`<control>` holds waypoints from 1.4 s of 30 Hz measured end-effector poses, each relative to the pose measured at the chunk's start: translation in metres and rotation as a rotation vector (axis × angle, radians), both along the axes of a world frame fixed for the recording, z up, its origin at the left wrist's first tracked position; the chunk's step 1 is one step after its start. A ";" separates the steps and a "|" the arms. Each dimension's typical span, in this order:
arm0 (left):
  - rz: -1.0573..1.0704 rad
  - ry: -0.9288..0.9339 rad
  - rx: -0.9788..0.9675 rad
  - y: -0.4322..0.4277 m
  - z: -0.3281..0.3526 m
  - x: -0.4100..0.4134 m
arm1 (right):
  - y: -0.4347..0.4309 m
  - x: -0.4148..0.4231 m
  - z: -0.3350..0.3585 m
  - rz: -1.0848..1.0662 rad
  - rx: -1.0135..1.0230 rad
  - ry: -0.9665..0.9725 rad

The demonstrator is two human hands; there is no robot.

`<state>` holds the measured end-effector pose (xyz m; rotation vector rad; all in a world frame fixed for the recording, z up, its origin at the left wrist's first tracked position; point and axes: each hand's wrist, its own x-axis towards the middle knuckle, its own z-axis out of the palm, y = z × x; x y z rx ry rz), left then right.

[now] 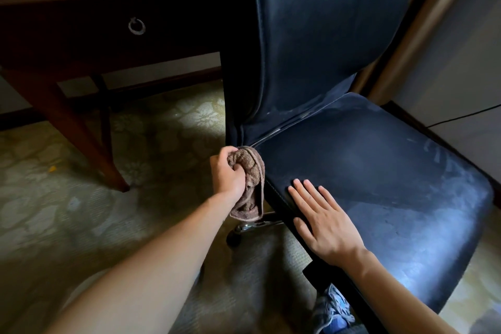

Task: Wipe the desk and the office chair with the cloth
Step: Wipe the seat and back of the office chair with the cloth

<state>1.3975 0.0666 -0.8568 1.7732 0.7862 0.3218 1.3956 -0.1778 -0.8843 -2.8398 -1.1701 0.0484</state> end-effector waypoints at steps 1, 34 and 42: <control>-0.001 0.003 0.000 -0.001 0.000 -0.002 | -0.001 -0.001 -0.001 0.009 -0.012 0.000; -0.159 0.005 0.145 -0.032 0.021 -0.045 | 0.049 -0.034 0.046 -0.449 0.446 0.250; -0.138 -0.034 0.051 -0.045 0.044 -0.055 | 0.063 -0.041 0.065 -0.476 0.842 0.557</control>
